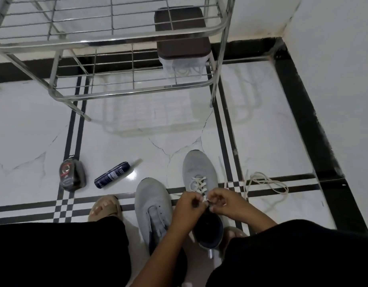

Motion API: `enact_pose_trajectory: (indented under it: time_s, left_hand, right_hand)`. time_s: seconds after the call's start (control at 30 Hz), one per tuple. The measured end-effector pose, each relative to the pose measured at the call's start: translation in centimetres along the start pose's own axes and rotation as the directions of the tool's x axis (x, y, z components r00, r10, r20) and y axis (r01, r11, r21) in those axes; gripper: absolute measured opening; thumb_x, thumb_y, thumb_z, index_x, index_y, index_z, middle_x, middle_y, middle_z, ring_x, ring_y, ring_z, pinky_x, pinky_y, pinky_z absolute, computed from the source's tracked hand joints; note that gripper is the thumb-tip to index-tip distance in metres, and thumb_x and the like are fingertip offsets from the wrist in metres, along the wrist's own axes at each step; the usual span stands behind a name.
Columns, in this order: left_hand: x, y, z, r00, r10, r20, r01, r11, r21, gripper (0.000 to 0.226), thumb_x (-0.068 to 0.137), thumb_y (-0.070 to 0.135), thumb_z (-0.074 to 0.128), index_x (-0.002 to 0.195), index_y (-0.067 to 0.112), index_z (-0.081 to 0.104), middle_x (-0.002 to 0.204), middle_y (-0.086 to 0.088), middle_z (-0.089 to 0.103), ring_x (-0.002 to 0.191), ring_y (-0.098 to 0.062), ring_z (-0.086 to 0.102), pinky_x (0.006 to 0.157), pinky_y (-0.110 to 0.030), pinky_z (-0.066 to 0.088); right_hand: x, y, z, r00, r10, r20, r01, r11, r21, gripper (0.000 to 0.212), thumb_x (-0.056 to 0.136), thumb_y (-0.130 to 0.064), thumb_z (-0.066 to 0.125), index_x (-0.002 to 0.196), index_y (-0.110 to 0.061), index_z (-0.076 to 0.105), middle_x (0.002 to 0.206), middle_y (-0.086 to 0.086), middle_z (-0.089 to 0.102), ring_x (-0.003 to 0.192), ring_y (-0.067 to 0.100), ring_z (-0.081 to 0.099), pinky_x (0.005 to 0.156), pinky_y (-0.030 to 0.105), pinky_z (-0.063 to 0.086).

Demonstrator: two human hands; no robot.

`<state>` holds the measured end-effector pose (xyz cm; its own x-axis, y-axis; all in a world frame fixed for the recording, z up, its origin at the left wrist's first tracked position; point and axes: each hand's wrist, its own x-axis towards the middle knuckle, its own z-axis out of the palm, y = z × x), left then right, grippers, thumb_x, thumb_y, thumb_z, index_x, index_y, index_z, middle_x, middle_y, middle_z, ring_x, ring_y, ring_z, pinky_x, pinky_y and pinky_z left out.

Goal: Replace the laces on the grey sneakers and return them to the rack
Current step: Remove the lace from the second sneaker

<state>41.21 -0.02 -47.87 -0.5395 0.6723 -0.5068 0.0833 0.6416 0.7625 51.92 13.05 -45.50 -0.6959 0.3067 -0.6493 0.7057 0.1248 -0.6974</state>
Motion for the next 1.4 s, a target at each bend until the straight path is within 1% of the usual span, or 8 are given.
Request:
enact_pose_trajectory:
  time_s: [0.23, 0.43, 0.63, 0.73, 0.87, 1.0, 1.2, 1.4]
  left_hand:
    - [1.8, 4.2, -1.7, 0.905, -0.276, 0.323, 0.389, 0.844, -0.369, 0.023, 0.091, 0.012, 0.051, 0.068, 0.008, 0.056, 0.065, -0.001, 0.054, 0.07, -0.015, 0.053, 0.064, -0.016, 0.044]
    - [1.6, 4.8, -5.2, 0.921, -0.385, 0.063, 0.125, 0.137, -0.983, 0.033, 0.095, 0.023, 0.047, 0.064, 0.016, 0.054, 0.073, 0.0, 0.058, 0.072, -0.015, 0.057, 0.078, -0.03, 0.042]
    - [1.9, 2.7, -6.1, 0.64, -0.709, -0.297, 0.518, 0.684, -0.514, 0.056, 0.093, 0.037, 0.056, 0.129, -0.005, 0.049, 0.132, -0.024, 0.052, 0.117, -0.039, 0.051, 0.093, -0.036, 0.041]
    - [0.6, 3.1, -3.9, 0.85, -0.251, -0.464, 0.255, 0.965, -0.054, 0.036, 0.09, 0.029, 0.062, 0.118, 0.008, 0.056, 0.121, -0.01, 0.059, 0.103, -0.024, 0.058, 0.078, -0.027, 0.04]
    - [0.1, 1.6, -0.7, 0.984, -0.175, 0.024, 0.158, 0.931, 0.328, 0.025, 0.083, 0.042, 0.066, 0.092, 0.023, 0.052, 0.095, 0.004, 0.061, 0.086, -0.012, 0.059, 0.071, -0.028, 0.046]
    - [-0.3, 0.7, -0.1, 0.996, -0.089, -0.029, 0.094, 0.927, 0.363, 0.026, 0.087, 0.036, 0.064, 0.099, 0.025, 0.044, 0.094, 0.003, 0.062, 0.084, -0.014, 0.059, 0.069, -0.029, 0.047]
    - [-0.6, 0.1, -1.0, 0.984, -0.087, -0.155, 0.122, 0.965, 0.231, 0.02, 0.095, 0.016, 0.05, 0.112, 0.017, 0.039, 0.084, -0.001, 0.062, 0.074, -0.018, 0.06, 0.068, -0.038, 0.051]
    - [-0.8, 0.8, 1.6, 0.906, 0.417, -0.077, -0.265, 0.697, 0.666, 0.052, 0.067, 0.007, 0.072, 0.114, 0.023, 0.059, 0.124, -0.007, 0.057, 0.107, -0.026, 0.057, 0.082, -0.037, 0.051]
  right_hand:
    - [1.1, 0.7, 1.5, 0.968, -0.079, -0.238, 0.06, 0.995, -0.085, 0.014, 0.081, -0.017, 0.068, 0.087, -0.021, 0.056, 0.088, -0.006, 0.056, 0.074, 0.004, 0.053, 0.063, 0.022, 0.04]
    - [0.9, 2.0, -0.6, 0.793, 0.142, -0.592, -0.142, 0.989, 0.047, 0.007, 0.091, -0.018, 0.051, 0.086, -0.017, 0.054, 0.082, -0.001, 0.059, 0.075, 0.019, 0.063, 0.066, 0.033, 0.049]
    - [-0.7, 3.4, -2.9, 0.588, 0.445, -0.675, -0.234, 0.893, 0.385, 0.051, 0.091, -0.05, 0.053, 0.118, -0.007, 0.053, 0.114, 0.008, 0.057, 0.096, 0.023, 0.06, 0.073, 0.032, 0.049]
    - [-1.1, 2.7, -0.9, 0.851, 0.236, -0.469, -0.218, 0.972, 0.093, 0.037, 0.088, -0.045, 0.062, 0.102, -0.011, 0.064, 0.1, 0.0, 0.063, 0.086, 0.012, 0.058, 0.071, 0.03, 0.048]
    - [-0.6, 1.6, 1.5, 0.992, 0.008, -0.123, -0.04, 0.965, -0.26, 0.027, 0.079, -0.041, 0.073, 0.091, -0.022, 0.058, 0.095, -0.006, 0.059, 0.087, 0.011, 0.057, 0.073, 0.025, 0.044]
    - [0.0, 1.6, 2.2, 0.975, -0.127, -0.182, 0.021, 0.868, -0.497, 0.019, 0.089, -0.035, 0.059, 0.099, -0.018, 0.06, 0.095, 0.0, 0.061, 0.091, 0.018, 0.059, 0.072, 0.028, 0.04]
    - [0.2, 3.5, 1.4, 0.892, 0.392, -0.226, -0.228, 0.82, 0.525, 0.007, 0.091, -0.007, 0.062, 0.088, -0.012, 0.066, 0.087, 0.008, 0.069, 0.083, 0.017, 0.066, 0.072, 0.031, 0.056]
    - [-0.4, 2.7, 1.1, 0.952, 0.224, -0.211, -0.161, 0.947, 0.279, 0.016, 0.089, -0.007, 0.063, 0.084, -0.022, 0.067, 0.078, 0.001, 0.069, 0.086, 0.02, 0.068, 0.076, 0.034, 0.06]
